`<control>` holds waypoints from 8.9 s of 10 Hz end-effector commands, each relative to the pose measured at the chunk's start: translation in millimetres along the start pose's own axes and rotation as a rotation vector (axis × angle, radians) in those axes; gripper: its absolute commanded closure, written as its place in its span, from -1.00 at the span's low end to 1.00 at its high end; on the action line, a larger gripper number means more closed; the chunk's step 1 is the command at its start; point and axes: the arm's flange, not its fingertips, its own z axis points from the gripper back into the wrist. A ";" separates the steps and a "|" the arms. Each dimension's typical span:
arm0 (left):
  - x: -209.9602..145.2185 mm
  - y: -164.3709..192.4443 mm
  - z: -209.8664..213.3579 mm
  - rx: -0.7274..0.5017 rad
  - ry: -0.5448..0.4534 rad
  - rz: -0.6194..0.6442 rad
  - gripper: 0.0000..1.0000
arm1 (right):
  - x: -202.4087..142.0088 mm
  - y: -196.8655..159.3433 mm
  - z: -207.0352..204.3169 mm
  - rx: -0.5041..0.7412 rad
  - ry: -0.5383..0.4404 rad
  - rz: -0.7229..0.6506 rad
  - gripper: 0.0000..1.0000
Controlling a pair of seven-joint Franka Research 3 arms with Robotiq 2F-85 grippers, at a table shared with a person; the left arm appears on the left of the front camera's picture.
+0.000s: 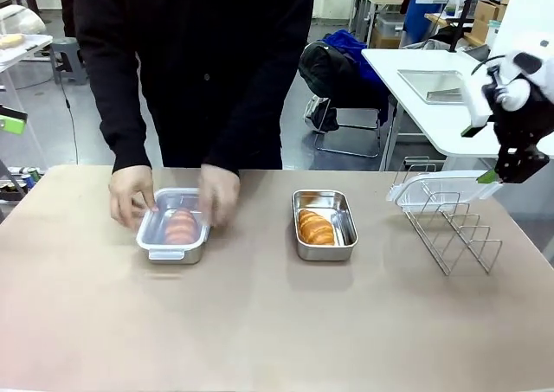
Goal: Place the bread in airtight containers.
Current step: Pick up one Airtight Container lid and hand it to the human, then release when the human grabs the Airtight Container lid.
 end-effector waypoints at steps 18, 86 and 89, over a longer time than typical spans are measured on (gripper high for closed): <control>1.8 -2.0 0.1 -0.006 -0.006 -0.009 -1.00 | -25.5 -51.6 -107.6 0.072 0.145 -0.061 1.00; 1.8 -2.0 0.1 -0.006 -0.006 -0.009 -1.00 | -182.5 76.1 64.8 -0.102 -0.680 -0.877 -1.00; 1.8 -2.0 0.1 -0.006 -0.006 -0.009 -1.00 | -182.5 76.1 64.8 -0.102 -0.680 -0.877 -1.00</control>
